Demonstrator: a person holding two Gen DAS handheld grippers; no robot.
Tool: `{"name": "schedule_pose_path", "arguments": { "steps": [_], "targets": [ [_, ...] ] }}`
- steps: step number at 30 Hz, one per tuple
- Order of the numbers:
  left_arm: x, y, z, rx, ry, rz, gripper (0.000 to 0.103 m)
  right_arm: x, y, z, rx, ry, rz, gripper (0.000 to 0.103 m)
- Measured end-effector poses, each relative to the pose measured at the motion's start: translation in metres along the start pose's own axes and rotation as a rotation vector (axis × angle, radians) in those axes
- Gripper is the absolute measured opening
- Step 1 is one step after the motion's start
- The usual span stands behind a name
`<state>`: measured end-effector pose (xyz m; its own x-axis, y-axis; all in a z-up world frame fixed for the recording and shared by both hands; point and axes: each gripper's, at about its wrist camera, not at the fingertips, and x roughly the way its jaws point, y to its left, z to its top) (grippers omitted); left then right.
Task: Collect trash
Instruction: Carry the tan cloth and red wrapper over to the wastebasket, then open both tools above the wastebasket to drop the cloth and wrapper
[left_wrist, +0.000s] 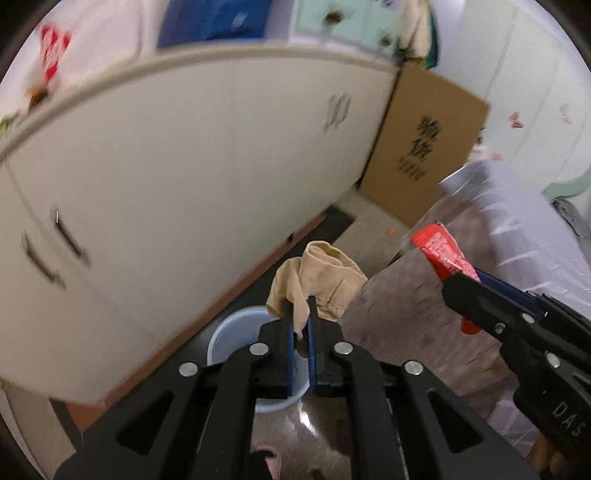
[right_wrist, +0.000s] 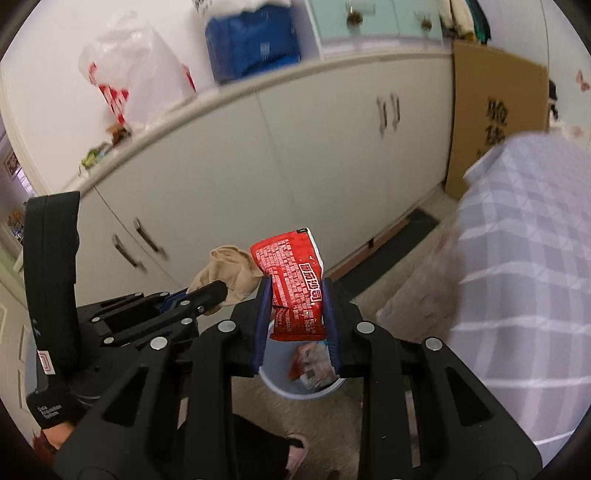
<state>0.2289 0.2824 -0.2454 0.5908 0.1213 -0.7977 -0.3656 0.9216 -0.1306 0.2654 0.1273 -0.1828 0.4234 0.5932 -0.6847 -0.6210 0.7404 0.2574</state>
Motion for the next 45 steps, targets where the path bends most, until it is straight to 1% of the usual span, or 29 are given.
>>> {"name": "schedule_pose_path", "arguments": {
  "steps": [1, 3, 4, 6, 9, 12, 16, 18, 19, 20, 21, 22, 23, 24, 34, 40, 42, 45],
  "targets": [
    [0.008, 0.006, -0.005, -0.008, 0.023, 0.001, 0.006, 0.01, 0.003, -0.006, 0.0, 0.016, -0.003, 0.026],
    [0.032, 0.019, -0.02, -0.019, 0.081, 0.036, 0.006, 0.033, 0.004, -0.021, 0.013, 0.059, -0.015, 0.026],
    [0.038, 0.022, -0.024, -0.02, 0.097, 0.043, 0.006, 0.041, 0.005, -0.027, 0.015, 0.074, -0.02, 0.026],
    [0.064, 0.03, -0.034, -0.034, 0.162, 0.044, 0.006, 0.063, 0.002, -0.042, 0.026, 0.113, -0.035, 0.026],
    [0.096, 0.041, -0.044, -0.06, 0.232, 0.051, 0.006, 0.089, -0.004, -0.059, 0.05, 0.156, -0.059, 0.026],
    [0.118, 0.047, -0.047, -0.076, 0.271, 0.062, 0.006, 0.112, -0.008, -0.071, 0.086, 0.186, -0.07, 0.026],
    [0.137, 0.054, -0.046, -0.084, 0.299, 0.07, 0.007, 0.132, -0.013, -0.078, 0.12, 0.198, -0.075, 0.026],
    [0.145, 0.053, -0.044, -0.089, 0.3, 0.072, 0.007, 0.141, -0.014, -0.079, 0.135, 0.198, -0.073, 0.026],
    [0.149, 0.054, -0.042, -0.092, 0.301, 0.075, 0.009, 0.144, -0.014, -0.079, 0.14, 0.199, -0.071, 0.026],
    [0.154, 0.055, -0.04, -0.099, 0.308, 0.079, 0.012, 0.148, -0.015, -0.079, 0.151, 0.2, -0.066, 0.026],
    [0.157, 0.056, -0.039, -0.104, 0.315, 0.082, 0.029, 0.151, -0.018, -0.08, 0.159, 0.203, -0.063, 0.026],
    [0.158, 0.057, -0.04, -0.109, 0.322, 0.09, 0.057, 0.155, -0.019, -0.08, 0.167, 0.207, -0.06, 0.027],
    [0.159, 0.058, -0.04, -0.12, 0.325, 0.097, 0.065, 0.157, -0.019, -0.082, 0.172, 0.21, -0.057, 0.027],
    [0.159, 0.059, -0.041, -0.126, 0.319, 0.094, 0.067, 0.16, -0.02, -0.084, 0.178, 0.215, -0.054, 0.027],
    [0.158, 0.069, -0.056, -0.158, 0.338, 0.087, 0.068, 0.178, -0.028, -0.098, 0.185, 0.244, -0.039, 0.027],
    [0.15, 0.078, -0.057, -0.174, 0.32, 0.102, 0.068, 0.186, -0.025, -0.102, 0.184, 0.243, -0.03, 0.027],
    [0.146, 0.082, -0.055, -0.177, 0.309, 0.105, 0.072, 0.186, -0.022, -0.1, 0.18, 0.236, -0.024, 0.027],
    [0.138, 0.088, -0.054, -0.192, 0.289, 0.115, 0.072, 0.185, -0.019, -0.095, 0.173, 0.215, -0.013, 0.027]
  ]
}}
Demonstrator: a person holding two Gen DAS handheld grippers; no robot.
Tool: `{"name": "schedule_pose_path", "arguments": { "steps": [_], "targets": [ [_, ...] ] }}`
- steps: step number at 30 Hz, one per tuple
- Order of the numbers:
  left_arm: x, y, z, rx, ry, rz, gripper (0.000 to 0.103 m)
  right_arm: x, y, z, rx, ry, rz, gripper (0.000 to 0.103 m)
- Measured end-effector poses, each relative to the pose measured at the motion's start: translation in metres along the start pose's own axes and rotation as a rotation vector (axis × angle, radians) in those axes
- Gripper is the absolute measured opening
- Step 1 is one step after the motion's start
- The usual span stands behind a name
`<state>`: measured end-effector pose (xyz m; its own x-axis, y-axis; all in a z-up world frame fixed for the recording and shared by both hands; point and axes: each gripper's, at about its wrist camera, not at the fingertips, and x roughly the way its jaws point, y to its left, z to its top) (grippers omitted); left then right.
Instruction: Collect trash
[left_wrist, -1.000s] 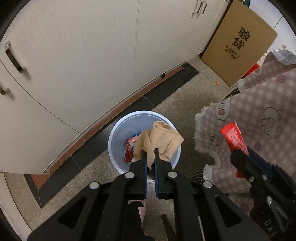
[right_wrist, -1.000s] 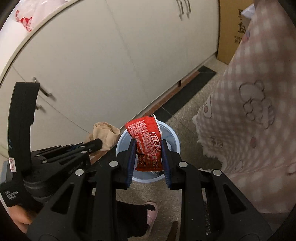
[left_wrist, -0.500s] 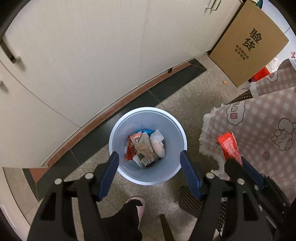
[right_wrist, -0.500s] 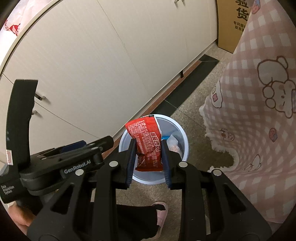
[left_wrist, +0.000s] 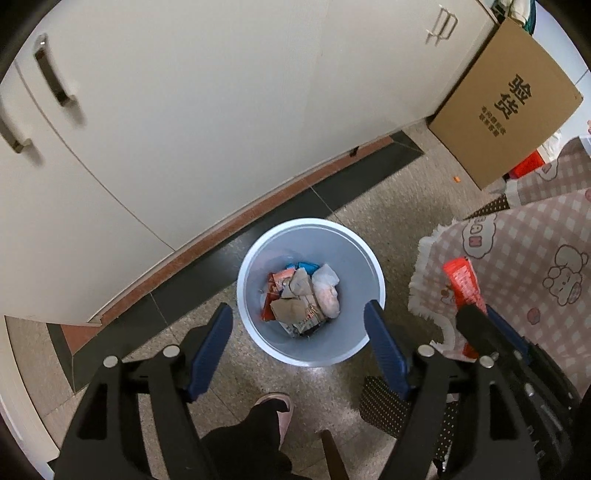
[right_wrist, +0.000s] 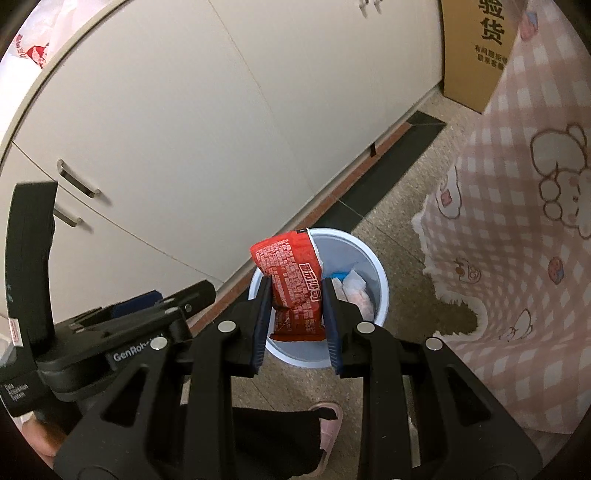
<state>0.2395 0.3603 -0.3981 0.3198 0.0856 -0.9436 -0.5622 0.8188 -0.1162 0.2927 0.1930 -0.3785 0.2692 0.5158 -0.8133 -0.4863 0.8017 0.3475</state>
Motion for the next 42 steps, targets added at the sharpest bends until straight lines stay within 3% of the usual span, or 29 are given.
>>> {"name": "schedule_pose_path", "arguments": {
  "steps": [7, 8, 9, 10, 16, 19, 24, 28, 32, 42],
  "targets": [
    [-0.019, 0.01, 0.002, -0.039, -0.044, 0.009, 0.078, -0.017, 0.01, 0.016, 0.007, -0.056, 0.048, 0.032],
    [-0.022, 0.01, 0.002, -0.04, -0.048, 0.014, 0.078, -0.018, 0.011, 0.018, 0.009, -0.066, 0.053, 0.038],
    [-0.024, 0.011, 0.003, -0.042, -0.053, 0.025, 0.078, -0.019, 0.011, 0.02, 0.011, -0.071, 0.062, 0.051],
    [-0.026, 0.011, 0.003, -0.044, -0.059, 0.035, 0.078, -0.02, 0.01, 0.022, 0.019, -0.077, 0.054, 0.055],
    [-0.046, 0.007, 0.002, -0.007, -0.088, 0.042, 0.078, -0.041, 0.013, 0.023, 0.004, -0.091, 0.032, 0.057],
    [-0.07, 0.003, -0.001, 0.009, -0.125, 0.031, 0.078, -0.065, 0.017, 0.023, -0.018, -0.12, -0.02, 0.061],
    [-0.127, -0.009, -0.007, 0.036, -0.253, 0.007, 0.078, -0.132, 0.036, 0.02, -0.12, -0.255, -0.131, 0.066],
    [-0.178, -0.026, -0.015, 0.065, -0.35, -0.016, 0.08, -0.186, 0.049, 0.013, -0.164, -0.364, -0.161, 0.069],
    [-0.234, -0.044, -0.031, 0.116, -0.469, -0.035, 0.088, -0.245, 0.047, 0.003, -0.147, -0.461, -0.175, 0.075],
    [-0.347, -0.099, -0.09, 0.234, -0.678, -0.122, 0.091, -0.379, 0.027, -0.054, -0.077, -0.653, -0.25, 0.085]
  ]
}}
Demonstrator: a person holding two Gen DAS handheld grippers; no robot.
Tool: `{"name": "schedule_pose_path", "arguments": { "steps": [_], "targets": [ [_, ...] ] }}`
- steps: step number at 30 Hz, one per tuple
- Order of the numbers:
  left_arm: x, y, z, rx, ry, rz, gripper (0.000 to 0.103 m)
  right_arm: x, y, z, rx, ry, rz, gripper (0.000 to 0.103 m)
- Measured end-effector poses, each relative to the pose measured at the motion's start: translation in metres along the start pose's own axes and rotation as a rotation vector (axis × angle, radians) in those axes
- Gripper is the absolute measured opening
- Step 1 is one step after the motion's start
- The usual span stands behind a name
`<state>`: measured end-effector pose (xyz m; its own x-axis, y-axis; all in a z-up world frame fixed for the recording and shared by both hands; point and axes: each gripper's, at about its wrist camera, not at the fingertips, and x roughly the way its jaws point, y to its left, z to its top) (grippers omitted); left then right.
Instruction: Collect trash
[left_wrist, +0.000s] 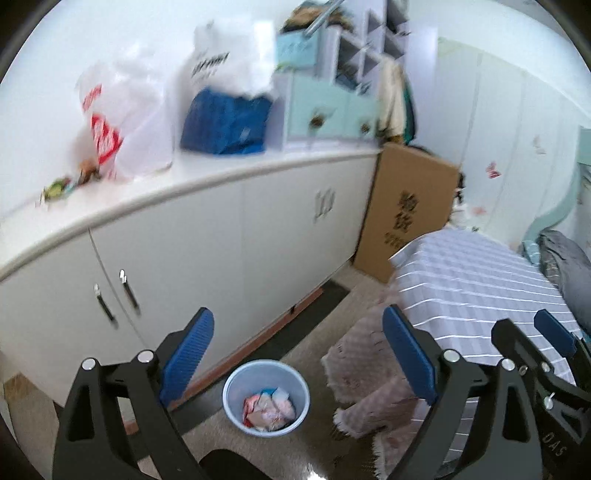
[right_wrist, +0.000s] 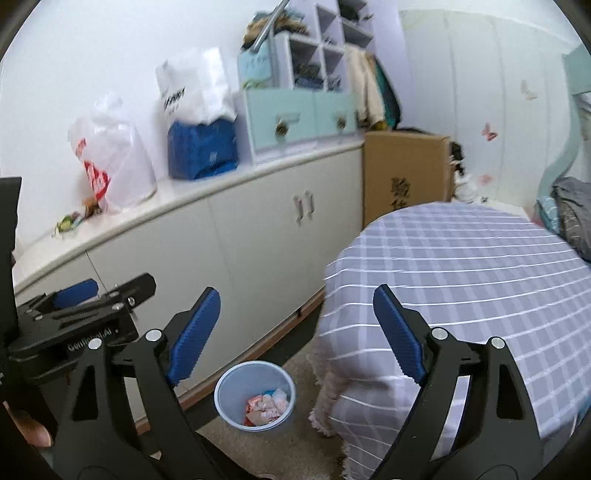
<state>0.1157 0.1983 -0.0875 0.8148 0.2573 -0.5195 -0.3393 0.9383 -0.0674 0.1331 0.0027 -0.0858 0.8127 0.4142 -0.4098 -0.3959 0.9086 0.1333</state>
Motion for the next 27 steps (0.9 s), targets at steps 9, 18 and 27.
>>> {"name": "schedule_pose_path", "arguments": {
  "steps": [9, 18, 27],
  "targets": [
    [-0.091, -0.06, 0.006, 0.091, -0.144, -0.129, 0.092, -0.101, -0.04, 0.007, 0.055, -0.146, -0.087, 0.09],
    [-0.146, -0.096, 0.001, 0.15, -0.244, -0.184, 0.094, -0.172, -0.066, 0.001, 0.072, -0.258, -0.162, 0.093],
    [-0.167, -0.115, -0.008, 0.181, -0.282, -0.193, 0.096, -0.195, -0.07, -0.003, 0.062, -0.299, -0.185, 0.093]
  ]
}}
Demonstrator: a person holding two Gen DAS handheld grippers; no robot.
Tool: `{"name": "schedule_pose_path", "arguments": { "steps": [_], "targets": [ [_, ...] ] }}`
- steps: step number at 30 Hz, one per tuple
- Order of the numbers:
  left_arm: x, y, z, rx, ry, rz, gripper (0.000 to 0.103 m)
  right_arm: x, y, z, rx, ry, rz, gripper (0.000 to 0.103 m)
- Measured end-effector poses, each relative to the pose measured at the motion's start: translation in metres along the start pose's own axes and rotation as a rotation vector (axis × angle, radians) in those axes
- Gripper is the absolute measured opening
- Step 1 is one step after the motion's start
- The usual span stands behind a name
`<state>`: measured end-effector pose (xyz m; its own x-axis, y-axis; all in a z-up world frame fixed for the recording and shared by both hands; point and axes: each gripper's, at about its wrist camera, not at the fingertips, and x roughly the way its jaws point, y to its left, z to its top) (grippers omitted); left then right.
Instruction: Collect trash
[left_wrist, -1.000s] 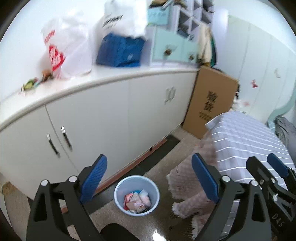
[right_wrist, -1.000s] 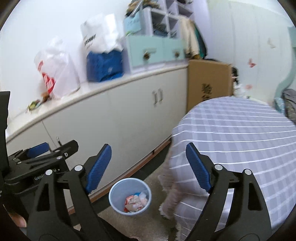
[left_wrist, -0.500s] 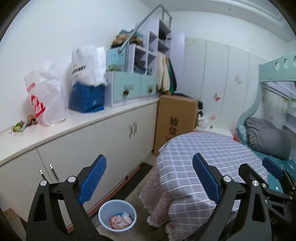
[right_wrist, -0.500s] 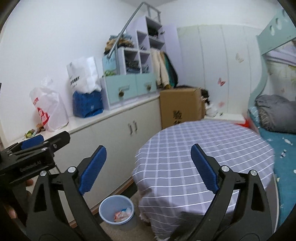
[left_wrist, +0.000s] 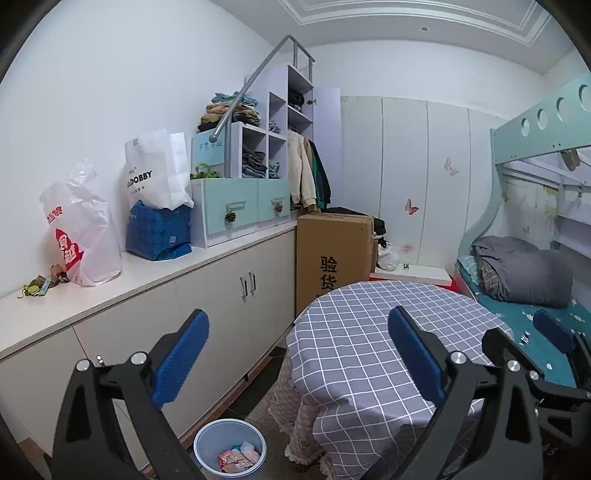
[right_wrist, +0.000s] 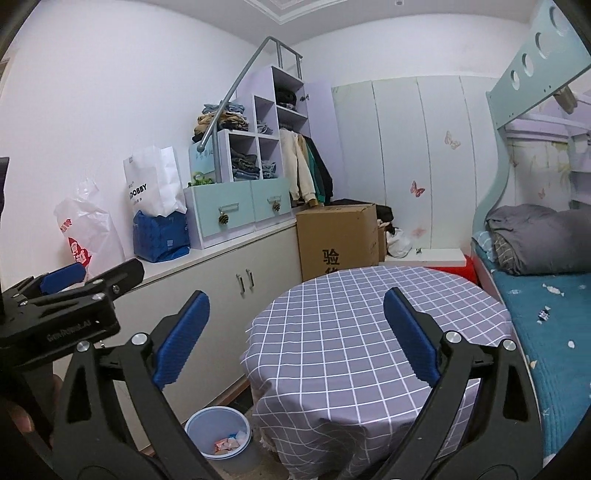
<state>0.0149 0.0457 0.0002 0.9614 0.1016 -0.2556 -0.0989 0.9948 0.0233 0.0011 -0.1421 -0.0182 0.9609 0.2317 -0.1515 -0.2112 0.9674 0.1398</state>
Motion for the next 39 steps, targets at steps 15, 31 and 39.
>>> {"name": "schedule_pose_path", "arguments": {
  "steps": [15, 31, 39],
  "targets": [
    [0.001, -0.018, -0.004, 0.041, 0.003, -0.03, 0.096, -0.009, -0.008, -0.003, -0.012, -0.012, -0.032, 0.093],
    [0.004, -0.024, -0.003, 0.057, 0.006, -0.046, 0.096, -0.012, -0.012, -0.001, -0.01, -0.019, -0.04, 0.093],
    [0.004, -0.024, -0.004, 0.059, 0.007, -0.049, 0.096, -0.012, -0.012, -0.001, -0.008, -0.017, -0.039, 0.093]
  ]
}}
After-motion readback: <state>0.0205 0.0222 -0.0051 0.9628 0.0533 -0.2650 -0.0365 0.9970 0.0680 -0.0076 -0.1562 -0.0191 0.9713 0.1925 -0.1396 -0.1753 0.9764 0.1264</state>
